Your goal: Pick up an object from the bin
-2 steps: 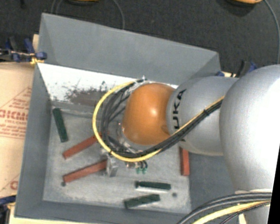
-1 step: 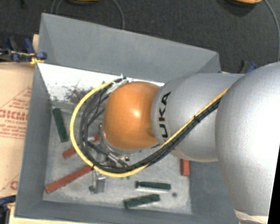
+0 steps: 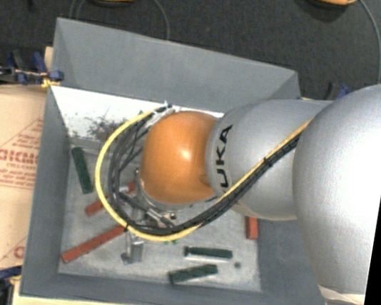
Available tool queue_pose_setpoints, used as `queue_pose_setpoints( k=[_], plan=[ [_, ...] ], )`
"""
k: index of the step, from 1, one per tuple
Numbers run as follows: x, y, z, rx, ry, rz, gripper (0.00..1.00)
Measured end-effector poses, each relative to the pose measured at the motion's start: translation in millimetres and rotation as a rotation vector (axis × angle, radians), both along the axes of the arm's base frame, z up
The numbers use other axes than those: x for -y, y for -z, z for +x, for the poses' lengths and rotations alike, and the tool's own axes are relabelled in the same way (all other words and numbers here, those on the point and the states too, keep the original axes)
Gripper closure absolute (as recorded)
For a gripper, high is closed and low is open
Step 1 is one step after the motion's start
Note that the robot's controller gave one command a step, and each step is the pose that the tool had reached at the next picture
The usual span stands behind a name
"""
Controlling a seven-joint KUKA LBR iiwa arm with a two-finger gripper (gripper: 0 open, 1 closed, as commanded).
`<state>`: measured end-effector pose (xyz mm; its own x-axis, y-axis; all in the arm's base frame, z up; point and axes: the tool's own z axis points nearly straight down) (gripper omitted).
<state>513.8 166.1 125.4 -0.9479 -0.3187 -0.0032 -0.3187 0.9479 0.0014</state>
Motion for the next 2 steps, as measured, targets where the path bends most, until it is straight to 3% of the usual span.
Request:
queue_pose_setpoints(
  k=[1,2],
  plan=[
    [-6.7,54.8,11.8,-0.001,-0.140,-0.002,1.00],
    [-6.8,55.0,11.7,-0.001,-0.139,-0.001,1.00]
  ],
)
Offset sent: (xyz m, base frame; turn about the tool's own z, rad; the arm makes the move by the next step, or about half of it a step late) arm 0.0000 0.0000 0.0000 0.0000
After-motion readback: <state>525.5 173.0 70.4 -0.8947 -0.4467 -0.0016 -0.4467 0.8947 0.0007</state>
